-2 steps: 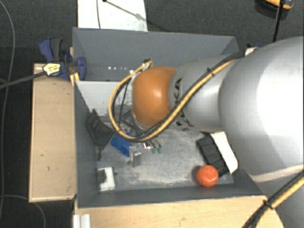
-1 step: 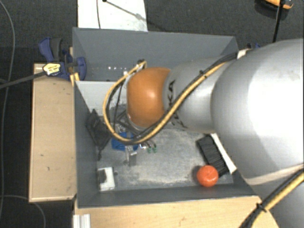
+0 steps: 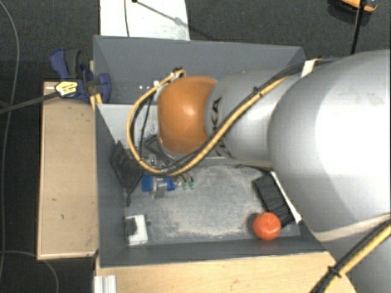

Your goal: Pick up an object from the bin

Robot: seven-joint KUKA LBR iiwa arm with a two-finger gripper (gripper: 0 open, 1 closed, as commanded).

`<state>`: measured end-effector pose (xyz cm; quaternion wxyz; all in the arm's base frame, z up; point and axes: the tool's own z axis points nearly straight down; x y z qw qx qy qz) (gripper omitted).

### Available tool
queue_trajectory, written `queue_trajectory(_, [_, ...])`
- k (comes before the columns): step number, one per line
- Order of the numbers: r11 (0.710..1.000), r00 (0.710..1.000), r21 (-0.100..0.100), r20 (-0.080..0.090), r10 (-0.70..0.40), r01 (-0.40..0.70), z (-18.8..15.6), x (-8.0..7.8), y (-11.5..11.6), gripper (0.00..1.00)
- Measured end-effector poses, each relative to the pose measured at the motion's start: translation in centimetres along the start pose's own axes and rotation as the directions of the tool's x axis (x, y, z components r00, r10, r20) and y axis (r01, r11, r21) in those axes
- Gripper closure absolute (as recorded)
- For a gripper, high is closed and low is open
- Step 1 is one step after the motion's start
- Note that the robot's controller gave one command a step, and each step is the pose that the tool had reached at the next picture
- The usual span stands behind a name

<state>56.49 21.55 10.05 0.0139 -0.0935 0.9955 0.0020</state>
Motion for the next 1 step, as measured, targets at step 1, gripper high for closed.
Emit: queue_trajectory(1, [1.000,1.000,0.001,-0.001,0.000,0.000,0.03,0.02,-0.04,0.00])
